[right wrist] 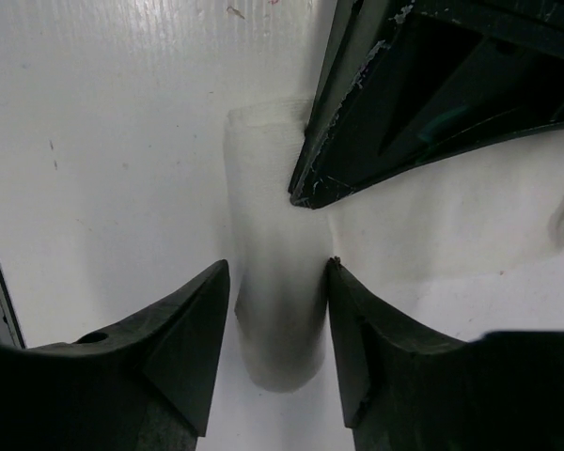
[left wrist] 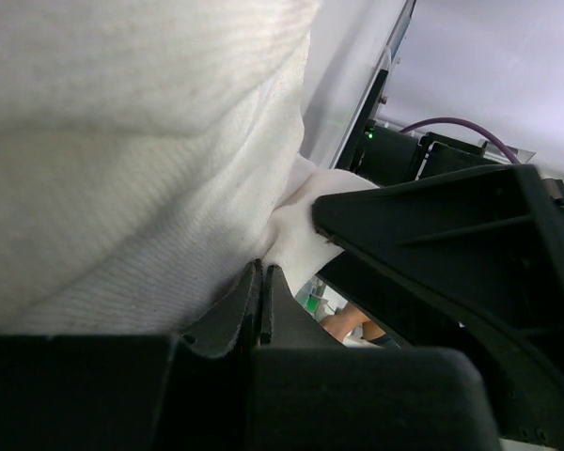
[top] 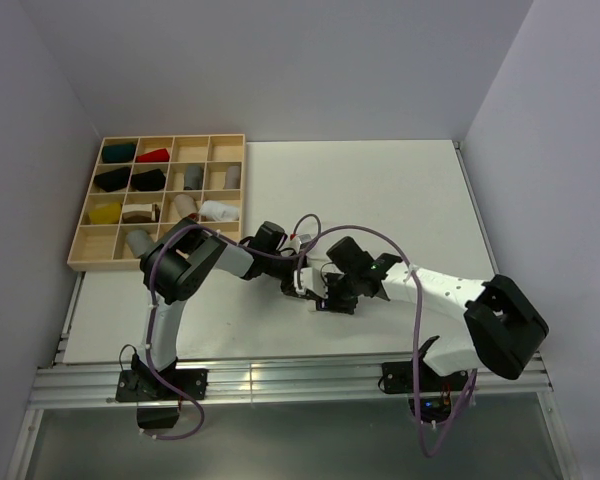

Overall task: Roll the socks
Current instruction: Roll the sock at the center of the board.

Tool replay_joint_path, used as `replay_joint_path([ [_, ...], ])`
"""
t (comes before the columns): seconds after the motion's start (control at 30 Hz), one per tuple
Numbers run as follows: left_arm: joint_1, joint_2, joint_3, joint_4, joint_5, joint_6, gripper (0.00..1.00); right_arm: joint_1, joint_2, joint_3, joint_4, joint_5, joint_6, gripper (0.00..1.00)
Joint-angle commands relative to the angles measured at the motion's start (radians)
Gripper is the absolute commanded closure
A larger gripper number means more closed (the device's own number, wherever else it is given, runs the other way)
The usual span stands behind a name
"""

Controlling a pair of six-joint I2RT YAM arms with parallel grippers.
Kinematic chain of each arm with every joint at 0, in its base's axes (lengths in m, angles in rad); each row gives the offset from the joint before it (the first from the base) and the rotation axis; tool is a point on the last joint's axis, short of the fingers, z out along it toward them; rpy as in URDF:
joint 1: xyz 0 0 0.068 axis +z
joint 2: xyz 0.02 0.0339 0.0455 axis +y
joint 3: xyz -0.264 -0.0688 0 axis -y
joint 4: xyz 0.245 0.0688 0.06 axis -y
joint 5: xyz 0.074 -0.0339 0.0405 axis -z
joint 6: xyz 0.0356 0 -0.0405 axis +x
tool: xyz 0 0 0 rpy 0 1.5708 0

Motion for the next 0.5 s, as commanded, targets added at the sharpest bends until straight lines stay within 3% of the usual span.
replay_joint_path([
  [0.0, 0.004, 0.041, -0.004, -0.071, -0.064, 0.064, 1.0, 0.016, 0.033, -0.008, 0.046, 0.021, 0.012, 0.48],
  [0.23, 0.004, 0.044, 0.0, -0.073, -0.051, 0.073, 1.0, 0.016, 0.093, 0.006, 0.049, 0.016, 0.024, 0.58],
  [0.37, 0.004, 0.021, 0.006, -0.094, -0.09, 0.106, 1.0, 0.004, 0.138, 0.05, -0.004, -0.054, 0.035, 0.76],
  [0.47, 0.005, -0.017, 0.006, -0.091, -0.158, 0.132, 0.94, -0.025, 0.223, 0.126, -0.118, -0.12, 0.018, 0.81],
])
